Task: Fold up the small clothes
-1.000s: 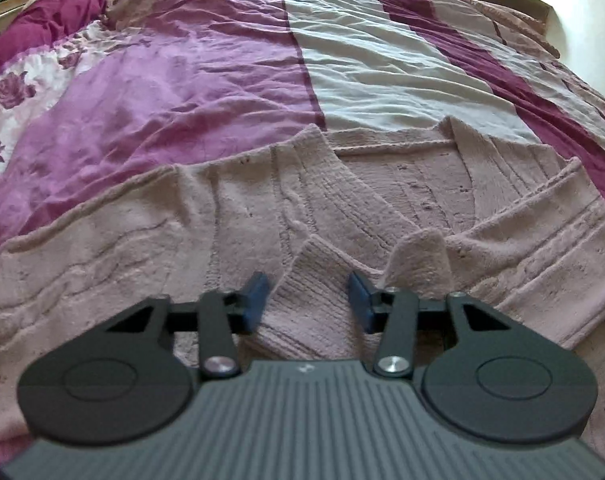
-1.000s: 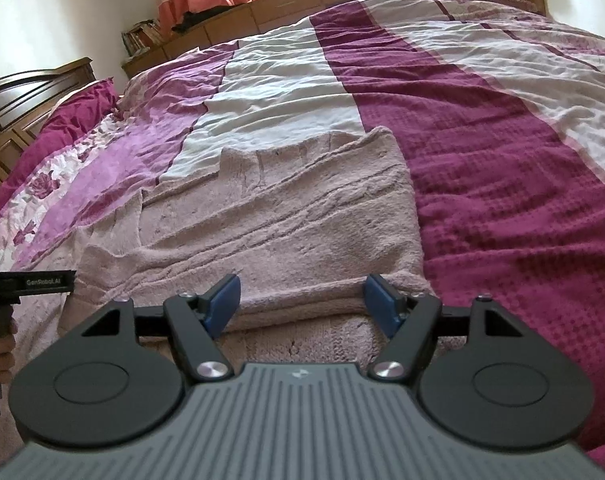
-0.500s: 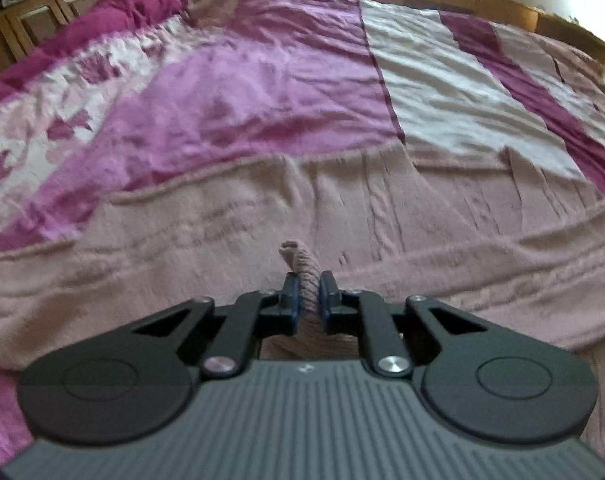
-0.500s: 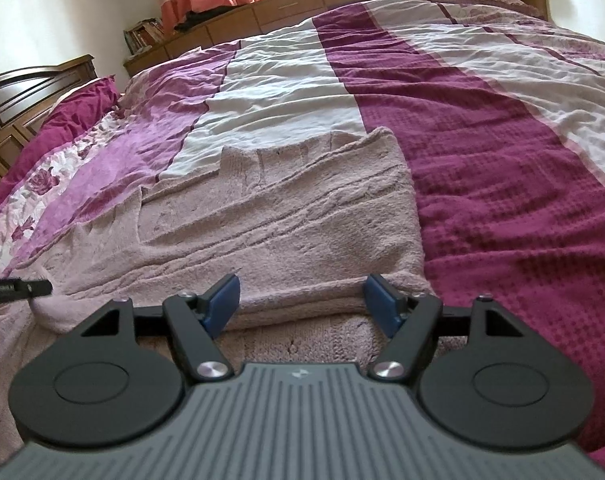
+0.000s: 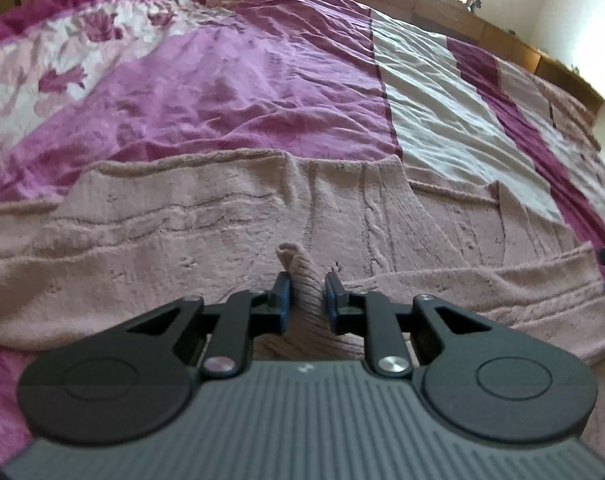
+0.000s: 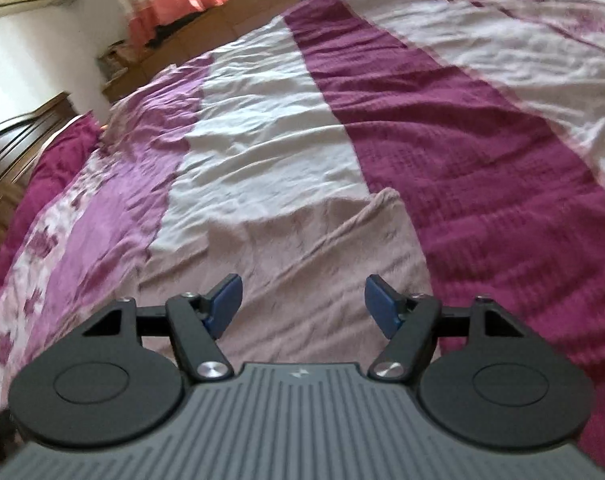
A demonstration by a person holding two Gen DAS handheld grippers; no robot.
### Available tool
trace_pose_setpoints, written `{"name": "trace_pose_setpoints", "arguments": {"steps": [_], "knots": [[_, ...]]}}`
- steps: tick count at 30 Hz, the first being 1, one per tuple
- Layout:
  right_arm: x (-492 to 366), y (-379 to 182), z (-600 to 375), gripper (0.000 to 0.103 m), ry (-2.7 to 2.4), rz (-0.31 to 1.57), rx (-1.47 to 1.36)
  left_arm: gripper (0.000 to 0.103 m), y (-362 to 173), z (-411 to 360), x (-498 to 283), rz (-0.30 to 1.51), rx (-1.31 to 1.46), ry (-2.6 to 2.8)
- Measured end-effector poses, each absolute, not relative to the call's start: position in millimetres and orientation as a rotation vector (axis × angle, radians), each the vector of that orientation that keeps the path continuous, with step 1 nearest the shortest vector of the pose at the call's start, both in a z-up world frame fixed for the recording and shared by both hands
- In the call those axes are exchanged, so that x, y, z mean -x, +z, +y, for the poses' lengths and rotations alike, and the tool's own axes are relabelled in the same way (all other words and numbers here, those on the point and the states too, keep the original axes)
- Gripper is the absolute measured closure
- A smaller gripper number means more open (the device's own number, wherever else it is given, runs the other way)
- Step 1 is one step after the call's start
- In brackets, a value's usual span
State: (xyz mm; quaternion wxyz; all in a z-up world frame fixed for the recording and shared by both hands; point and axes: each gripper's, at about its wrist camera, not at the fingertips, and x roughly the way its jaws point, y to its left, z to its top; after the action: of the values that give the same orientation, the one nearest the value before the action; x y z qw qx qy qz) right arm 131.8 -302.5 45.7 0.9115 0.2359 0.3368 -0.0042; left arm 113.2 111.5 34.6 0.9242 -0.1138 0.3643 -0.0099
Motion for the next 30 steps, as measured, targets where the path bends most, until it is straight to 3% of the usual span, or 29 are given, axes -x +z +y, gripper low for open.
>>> {"name": "trace_pose_setpoints", "arguments": {"steps": [10, 11, 15, 17, 30], "knots": [[-199.8, 27.5, -320.1, 0.039, -0.111, 0.802, -0.584, 0.083, 36.4, 122.9, -114.9, 0.730, 0.288, -0.057], [-203.8, 27.0, -318.0, 0.044, -0.121, 0.816, -0.566, 0.083, 35.9, 123.8, -115.4, 0.732, 0.295, -0.059], [-208.9, 24.8, -312.3, 0.082, -0.189, 0.834, -0.492, 0.084, 34.5, 123.8, -116.2, 0.730, 0.292, -0.074], [-205.9, 24.2, -314.9, 0.091, -0.178, 0.817, -0.516, 0.086, 35.4, 121.4, -113.8, 0.718, 0.272, -0.109], [-174.6, 38.9, -338.6, 0.103, -0.176, 0.605, -0.623, 0.090, 53.5, 116.9, -111.3, 0.553, 0.229, -0.123]]}}
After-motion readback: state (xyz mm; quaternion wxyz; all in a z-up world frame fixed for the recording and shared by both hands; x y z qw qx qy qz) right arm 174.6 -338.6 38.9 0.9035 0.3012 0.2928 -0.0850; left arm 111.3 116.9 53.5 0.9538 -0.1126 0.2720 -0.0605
